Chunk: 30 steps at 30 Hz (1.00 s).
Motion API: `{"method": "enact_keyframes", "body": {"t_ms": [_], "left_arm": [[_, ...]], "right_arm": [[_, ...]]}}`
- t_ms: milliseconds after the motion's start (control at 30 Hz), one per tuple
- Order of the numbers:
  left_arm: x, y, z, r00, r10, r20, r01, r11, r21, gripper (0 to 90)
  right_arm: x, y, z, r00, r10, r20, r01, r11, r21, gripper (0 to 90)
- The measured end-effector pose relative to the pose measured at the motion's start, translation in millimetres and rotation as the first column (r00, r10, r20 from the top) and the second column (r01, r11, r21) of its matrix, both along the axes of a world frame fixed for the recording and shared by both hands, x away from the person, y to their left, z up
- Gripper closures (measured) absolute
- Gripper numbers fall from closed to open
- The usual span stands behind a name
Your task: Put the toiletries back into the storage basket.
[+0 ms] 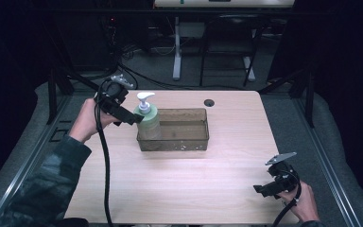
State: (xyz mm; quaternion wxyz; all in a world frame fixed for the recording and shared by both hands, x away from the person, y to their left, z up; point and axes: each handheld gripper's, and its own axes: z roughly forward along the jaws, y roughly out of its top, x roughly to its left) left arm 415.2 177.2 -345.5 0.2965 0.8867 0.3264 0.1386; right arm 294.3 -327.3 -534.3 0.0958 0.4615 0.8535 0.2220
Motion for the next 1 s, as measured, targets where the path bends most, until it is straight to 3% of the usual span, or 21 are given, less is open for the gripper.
{"method": "enact_keyframes", "body": {"t_ms": [433, 633, 1000], "left_arm": [[-34.8, 13.5, -34.5, 0.9994, -0.017, -0.031, 0.017, 0.9996, -0.021, 0.0], [-41.9, 21.1, -47.8, 0.9991, -0.003, -0.043, 0.002, 0.9997, -0.025, 0.0], [-50.2, 31.8, -88.3, 0.9946, 0.021, -0.101, -0.024, 0.9993, -0.028, 0.0]], "right_arm": [[-0.4, 0.1, 0.4, 1.0000, -0.001, 0.002, 0.001, 1.000, -0.006, 0.8], [-0.5, 1.4, 0.4, 1.0000, 0.001, -0.001, -0.001, 1.000, -0.003, 0.8], [-0.4, 1.8, 0.1, 1.0000, 0.004, 0.001, -0.004, 1.000, -0.013, 0.9]]}}
